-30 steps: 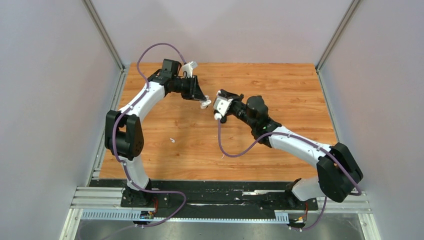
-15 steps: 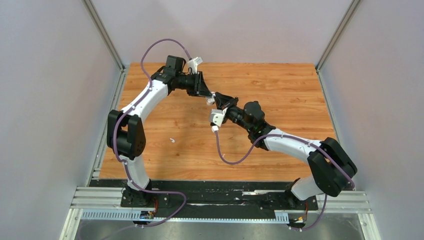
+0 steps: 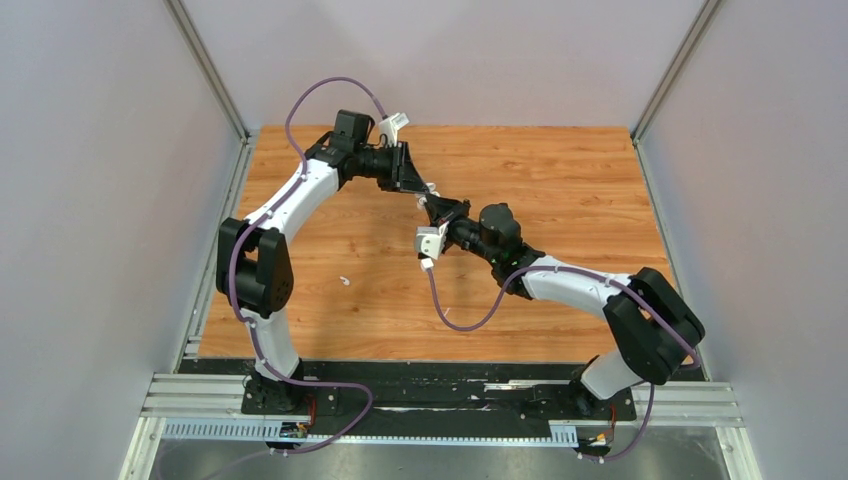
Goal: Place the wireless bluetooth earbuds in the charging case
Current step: Pick up the earbud from the center of the board, then place the earbud in the charging case.
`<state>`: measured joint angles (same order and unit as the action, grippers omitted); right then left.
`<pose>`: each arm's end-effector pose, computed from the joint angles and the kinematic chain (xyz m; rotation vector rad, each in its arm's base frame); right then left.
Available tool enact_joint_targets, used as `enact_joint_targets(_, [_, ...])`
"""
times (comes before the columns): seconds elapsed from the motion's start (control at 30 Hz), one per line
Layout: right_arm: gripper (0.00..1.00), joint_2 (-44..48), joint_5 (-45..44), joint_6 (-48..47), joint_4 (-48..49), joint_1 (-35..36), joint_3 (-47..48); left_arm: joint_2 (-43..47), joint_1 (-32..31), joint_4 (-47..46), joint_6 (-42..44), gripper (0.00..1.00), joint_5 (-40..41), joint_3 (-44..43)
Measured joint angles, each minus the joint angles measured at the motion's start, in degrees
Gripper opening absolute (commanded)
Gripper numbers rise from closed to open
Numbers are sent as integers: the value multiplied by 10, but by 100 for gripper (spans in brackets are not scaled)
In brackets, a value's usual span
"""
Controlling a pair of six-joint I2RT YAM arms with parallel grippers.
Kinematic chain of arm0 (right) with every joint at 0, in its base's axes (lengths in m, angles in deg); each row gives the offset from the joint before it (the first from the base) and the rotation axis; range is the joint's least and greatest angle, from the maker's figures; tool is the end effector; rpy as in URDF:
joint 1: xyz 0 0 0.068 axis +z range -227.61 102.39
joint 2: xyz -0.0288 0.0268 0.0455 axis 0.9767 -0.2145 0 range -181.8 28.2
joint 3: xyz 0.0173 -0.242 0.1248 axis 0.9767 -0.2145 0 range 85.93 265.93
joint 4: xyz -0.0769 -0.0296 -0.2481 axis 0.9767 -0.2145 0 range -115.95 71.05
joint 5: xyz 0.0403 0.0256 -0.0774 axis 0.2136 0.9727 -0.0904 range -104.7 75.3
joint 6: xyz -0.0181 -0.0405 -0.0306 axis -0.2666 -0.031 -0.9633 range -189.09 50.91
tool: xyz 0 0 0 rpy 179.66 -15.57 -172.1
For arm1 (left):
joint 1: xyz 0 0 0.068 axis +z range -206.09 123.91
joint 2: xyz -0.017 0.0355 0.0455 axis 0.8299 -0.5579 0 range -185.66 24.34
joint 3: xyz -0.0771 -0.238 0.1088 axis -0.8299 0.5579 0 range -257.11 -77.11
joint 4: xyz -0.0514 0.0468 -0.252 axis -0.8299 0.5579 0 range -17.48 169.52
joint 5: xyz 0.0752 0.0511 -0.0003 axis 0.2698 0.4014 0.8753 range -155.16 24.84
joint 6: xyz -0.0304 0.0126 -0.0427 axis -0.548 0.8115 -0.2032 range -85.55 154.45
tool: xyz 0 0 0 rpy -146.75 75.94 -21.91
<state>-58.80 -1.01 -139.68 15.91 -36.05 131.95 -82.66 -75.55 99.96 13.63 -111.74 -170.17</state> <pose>0.2477 0.2308 0.2502 -1.4847 0.7818 -0.1818 0.3904 -0.1654 0.3001 0.4202 2.3068 -1.2882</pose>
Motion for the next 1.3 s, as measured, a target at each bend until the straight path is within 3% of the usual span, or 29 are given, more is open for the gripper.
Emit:
enact_joint_targets(0.6, [0, -22, -22, -29, 10, 0, 9, 0, 0, -11, -4, 0, -14, 0])
enact_joint_targets(0.8, [17, -22, -16, -39, -12, 0, 15, 0, 0, -12, -9, 0, -15, 0])
enact_joint_targets(1.1, [22, -22, -4, -45, -95, -1, 57, 0, 2, -17, -9, 0, -11, 0])
enact_joint_targets(1.3, [29, -22, 14, -10, -217, -9, 123, 0, 2, -21, -7, 0, -10, 2])
